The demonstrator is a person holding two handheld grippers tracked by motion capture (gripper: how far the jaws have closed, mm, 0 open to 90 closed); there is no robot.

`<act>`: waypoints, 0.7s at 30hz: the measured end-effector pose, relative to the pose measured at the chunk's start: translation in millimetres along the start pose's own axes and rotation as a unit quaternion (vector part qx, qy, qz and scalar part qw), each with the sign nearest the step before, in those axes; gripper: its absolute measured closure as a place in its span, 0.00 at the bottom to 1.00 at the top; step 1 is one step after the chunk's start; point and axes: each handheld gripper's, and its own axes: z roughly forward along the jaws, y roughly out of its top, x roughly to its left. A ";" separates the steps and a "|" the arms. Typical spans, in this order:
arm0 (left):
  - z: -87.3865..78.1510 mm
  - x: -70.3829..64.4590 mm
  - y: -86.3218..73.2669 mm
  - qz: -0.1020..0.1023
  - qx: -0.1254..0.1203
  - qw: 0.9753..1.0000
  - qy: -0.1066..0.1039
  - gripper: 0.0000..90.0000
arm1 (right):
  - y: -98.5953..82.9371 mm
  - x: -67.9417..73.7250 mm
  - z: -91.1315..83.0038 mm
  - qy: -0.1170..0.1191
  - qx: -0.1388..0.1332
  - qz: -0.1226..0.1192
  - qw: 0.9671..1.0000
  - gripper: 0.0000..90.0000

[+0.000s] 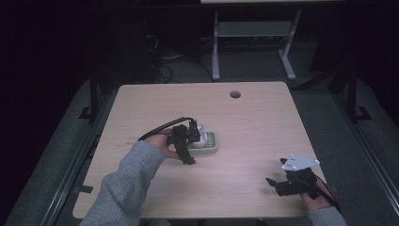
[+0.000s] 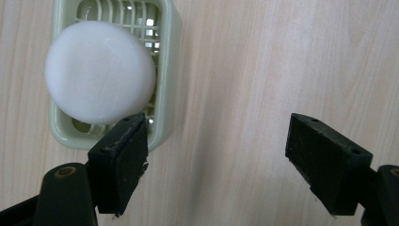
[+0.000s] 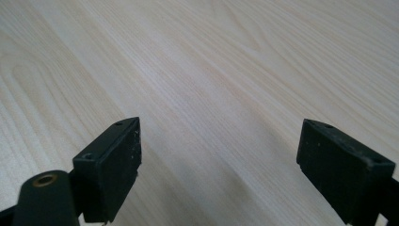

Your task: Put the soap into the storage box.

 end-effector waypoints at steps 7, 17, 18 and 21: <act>-0.2 -6.3 -5.1 0.001 -0.001 1.000 0.000 0.24 | 0.0 0.5 0.4 -0.001 0.001 0.000 1.000 0.15; -0.8 -15.6 -13.6 0.005 -0.007 1.000 0.005 0.24 | -0.9 -0.3 -0.2 -0.002 0.003 0.003 1.000 0.15; -1.3 -16.5 -14.7 0.004 -0.009 1.000 0.004 0.24 | -0.9 -0.3 -0.3 -0.003 0.003 0.003 1.000 0.15; -1.1 -19.0 -18.5 0.004 -0.010 1.000 0.006 0.24 | -1.0 -0.5 -0.1 -0.003 0.003 0.003 1.000 0.15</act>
